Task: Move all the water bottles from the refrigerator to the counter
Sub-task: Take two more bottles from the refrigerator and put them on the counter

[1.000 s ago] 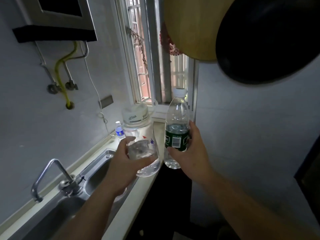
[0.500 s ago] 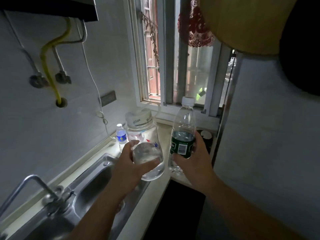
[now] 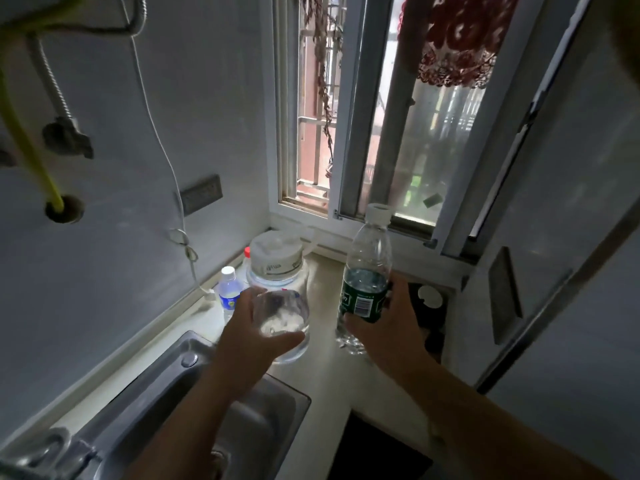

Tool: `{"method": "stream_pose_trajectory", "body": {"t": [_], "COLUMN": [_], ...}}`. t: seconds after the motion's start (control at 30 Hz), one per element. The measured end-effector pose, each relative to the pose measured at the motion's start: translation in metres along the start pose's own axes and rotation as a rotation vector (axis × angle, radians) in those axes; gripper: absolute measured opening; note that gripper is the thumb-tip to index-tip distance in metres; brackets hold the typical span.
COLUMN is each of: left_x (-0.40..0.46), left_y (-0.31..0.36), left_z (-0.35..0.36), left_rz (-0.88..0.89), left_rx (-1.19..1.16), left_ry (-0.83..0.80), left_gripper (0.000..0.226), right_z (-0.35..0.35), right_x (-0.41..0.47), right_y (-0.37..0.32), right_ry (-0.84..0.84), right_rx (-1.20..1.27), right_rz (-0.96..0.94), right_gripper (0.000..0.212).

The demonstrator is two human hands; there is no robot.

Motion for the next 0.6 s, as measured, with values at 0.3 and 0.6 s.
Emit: {"method": "stream_pose_trajectory", "body": {"t": [0.3, 0.6], "left_x": [0.046, 0.09], "left_y": [-0.044, -0.088], "left_z": [0.008, 0.055], "left_rz": [-0.139, -0.228], "left_rx": [0.059, 0.192], "left_ry": [0.097, 0.058], "left_gripper": [0.083, 0.104], "right_z": [0.035, 0.053], "right_x": [0.057, 0.12], "right_y": [0.049, 0.134], "right_ry": [-0.014, -0.119], "right_rx": [-0.039, -0.127], "right_rz": [0.03, 0.125], "right_gripper": [0.075, 0.075]}}
Point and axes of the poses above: each hand's wrist, its own x-axis towards the middle knuckle, its own z-axis out of the palm, y = z × x, the point moved 2 cm from there along x, towards the middle knuckle, and after that the axes turned 13 degrees about x, right-handed, at the moved point
